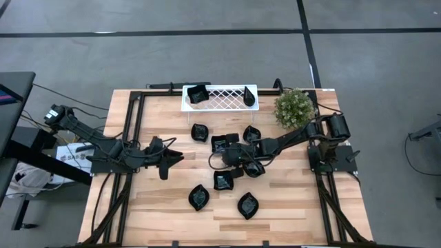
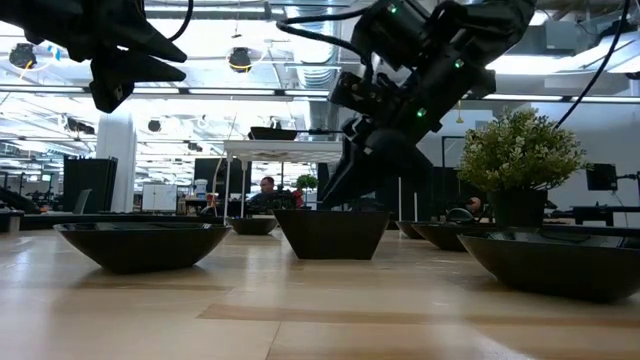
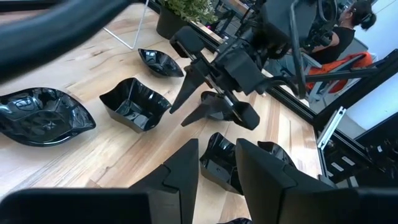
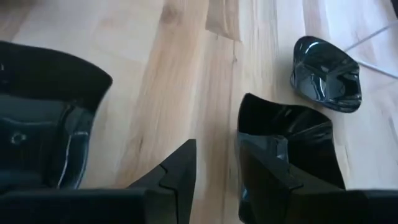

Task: Pick & Place Mini shaped plates
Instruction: Stack the distorted square plate on top of the distorted square plate on the shelf

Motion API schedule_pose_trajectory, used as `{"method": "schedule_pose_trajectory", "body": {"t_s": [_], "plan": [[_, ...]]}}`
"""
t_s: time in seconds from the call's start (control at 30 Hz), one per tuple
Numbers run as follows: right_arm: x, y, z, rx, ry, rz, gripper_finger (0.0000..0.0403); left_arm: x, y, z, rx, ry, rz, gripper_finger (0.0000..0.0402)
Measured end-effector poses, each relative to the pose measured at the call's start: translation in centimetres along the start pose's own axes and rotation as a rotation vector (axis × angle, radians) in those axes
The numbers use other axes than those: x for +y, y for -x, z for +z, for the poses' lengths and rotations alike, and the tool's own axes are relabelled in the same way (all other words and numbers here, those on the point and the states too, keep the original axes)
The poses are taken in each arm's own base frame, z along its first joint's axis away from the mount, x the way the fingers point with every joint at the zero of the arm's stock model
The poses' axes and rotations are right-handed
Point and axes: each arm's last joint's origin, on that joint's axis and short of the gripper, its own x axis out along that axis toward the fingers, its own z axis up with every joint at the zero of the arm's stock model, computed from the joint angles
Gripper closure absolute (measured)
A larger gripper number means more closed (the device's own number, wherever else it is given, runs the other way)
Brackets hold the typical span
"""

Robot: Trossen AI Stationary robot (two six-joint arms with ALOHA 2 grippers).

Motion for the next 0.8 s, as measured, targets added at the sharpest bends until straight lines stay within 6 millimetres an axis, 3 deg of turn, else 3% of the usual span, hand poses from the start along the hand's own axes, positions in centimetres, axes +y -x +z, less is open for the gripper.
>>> {"method": "schedule_pose_trajectory", "body": {"t_s": [0.4, 0.8], "plan": [[-0.4, -2.4, -1.6, 0.051, -0.014, 0.017, 0.0285, 0.0, 0.0, 0.0, 0.000, 0.000, 0.000, 0.0293], [-0.4, -2.5, -1.6, 0.050, -0.029, 0.000, 0.0286, 0.0, 0.0, 0.0, 0.000, 0.001, 0.000, 0.0293]]}}
